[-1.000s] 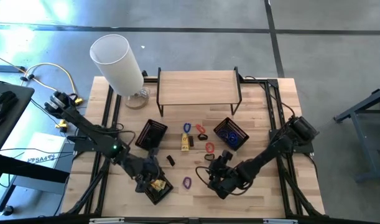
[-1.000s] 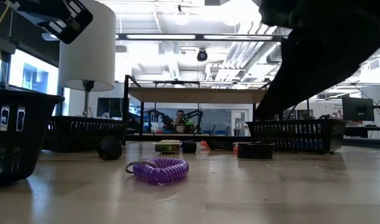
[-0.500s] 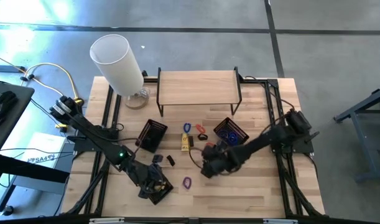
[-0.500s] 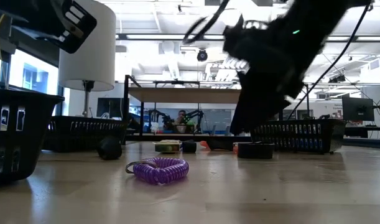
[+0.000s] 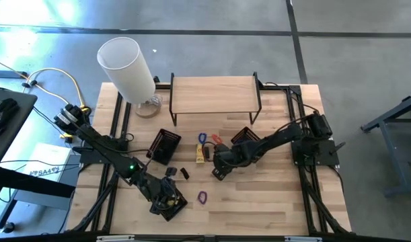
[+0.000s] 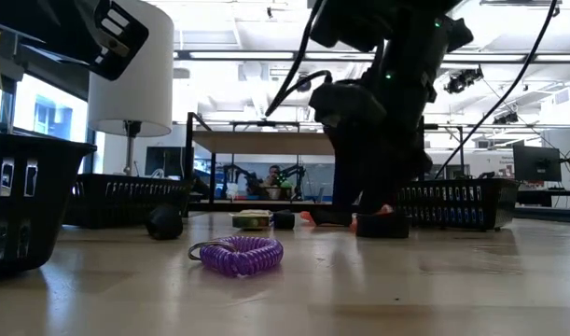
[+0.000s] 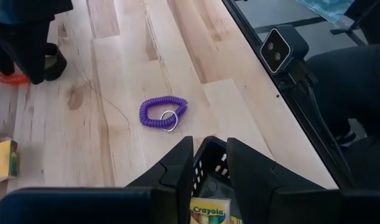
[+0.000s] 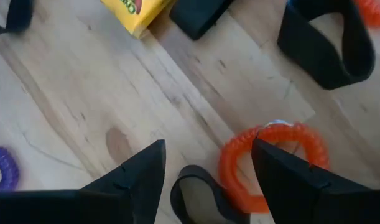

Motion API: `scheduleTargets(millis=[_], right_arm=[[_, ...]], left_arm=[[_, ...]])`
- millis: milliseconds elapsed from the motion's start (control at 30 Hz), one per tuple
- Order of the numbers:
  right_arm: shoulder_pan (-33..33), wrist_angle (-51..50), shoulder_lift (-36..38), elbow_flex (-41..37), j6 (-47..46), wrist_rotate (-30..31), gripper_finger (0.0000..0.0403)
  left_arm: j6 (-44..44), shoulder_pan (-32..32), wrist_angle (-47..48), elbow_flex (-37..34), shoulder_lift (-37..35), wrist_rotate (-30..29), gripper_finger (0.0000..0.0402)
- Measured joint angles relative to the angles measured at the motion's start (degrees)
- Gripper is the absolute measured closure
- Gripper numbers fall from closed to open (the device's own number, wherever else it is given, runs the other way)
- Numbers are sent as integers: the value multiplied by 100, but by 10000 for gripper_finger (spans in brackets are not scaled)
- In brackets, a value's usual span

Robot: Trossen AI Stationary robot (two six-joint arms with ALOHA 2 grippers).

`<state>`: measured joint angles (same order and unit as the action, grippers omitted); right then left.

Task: Pick & Place Office Desk Supplies
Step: Put the bottom orange spring keychain into the top right black bin

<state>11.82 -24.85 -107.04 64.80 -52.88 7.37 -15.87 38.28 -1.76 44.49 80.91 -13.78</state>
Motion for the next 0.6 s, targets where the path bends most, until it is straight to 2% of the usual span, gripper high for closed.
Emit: scheduleTargets(millis=[600], right_arm=[[3, -450, 2, 157, -244, -50, 176]], left_arm=[[104, 0, -1, 0, 1, 2, 309]])
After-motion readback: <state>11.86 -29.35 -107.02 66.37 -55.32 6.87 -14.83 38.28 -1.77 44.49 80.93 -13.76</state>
